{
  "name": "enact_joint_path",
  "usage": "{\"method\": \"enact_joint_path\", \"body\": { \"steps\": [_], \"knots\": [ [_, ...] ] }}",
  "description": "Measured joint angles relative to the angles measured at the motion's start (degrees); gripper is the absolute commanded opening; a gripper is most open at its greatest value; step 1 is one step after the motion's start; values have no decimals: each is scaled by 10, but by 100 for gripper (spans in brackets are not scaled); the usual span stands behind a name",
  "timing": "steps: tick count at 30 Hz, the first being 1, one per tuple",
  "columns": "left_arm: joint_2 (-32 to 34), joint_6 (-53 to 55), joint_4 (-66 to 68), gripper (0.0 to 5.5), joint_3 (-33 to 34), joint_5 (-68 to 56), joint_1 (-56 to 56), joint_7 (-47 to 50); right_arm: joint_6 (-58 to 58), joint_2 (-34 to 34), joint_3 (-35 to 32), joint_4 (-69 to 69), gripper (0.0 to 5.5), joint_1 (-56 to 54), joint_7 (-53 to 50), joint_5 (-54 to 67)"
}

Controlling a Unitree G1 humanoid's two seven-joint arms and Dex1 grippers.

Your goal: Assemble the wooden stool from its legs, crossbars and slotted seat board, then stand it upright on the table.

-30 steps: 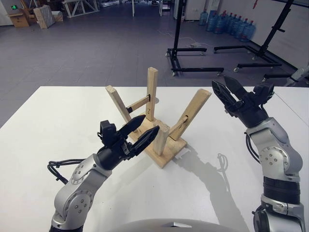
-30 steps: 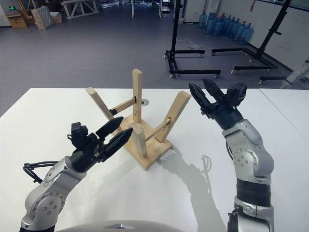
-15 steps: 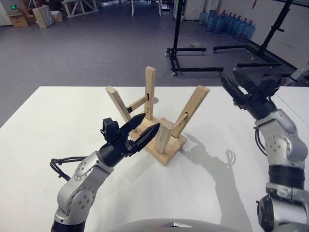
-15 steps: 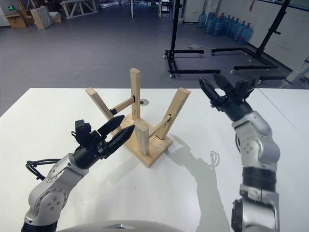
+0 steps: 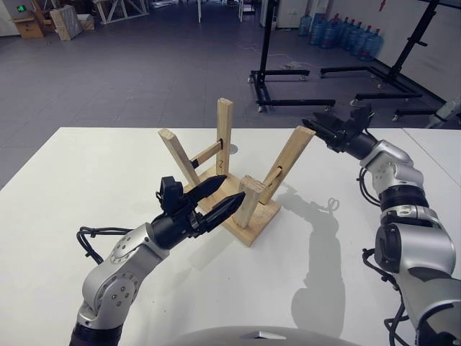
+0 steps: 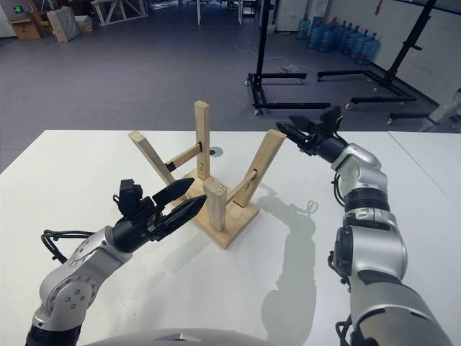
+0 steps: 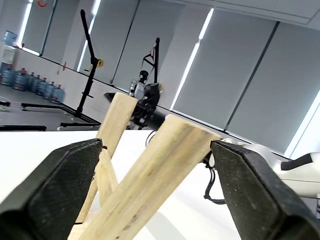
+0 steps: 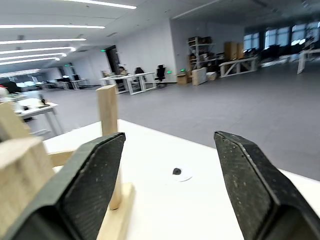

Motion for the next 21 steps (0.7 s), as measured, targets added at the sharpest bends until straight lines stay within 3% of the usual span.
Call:
{"method": "enact_joint_path", "body": {
  "steps": [12,21],
  "knots": [
    [-12,1,30,396,-22,14,-46,-8,39,23,0,-19,327,13,54,-2],
    [-9,-7,32,396,-20,14,-44,-35,113,4,14,-136,327,67,78,2]
  ]
}}
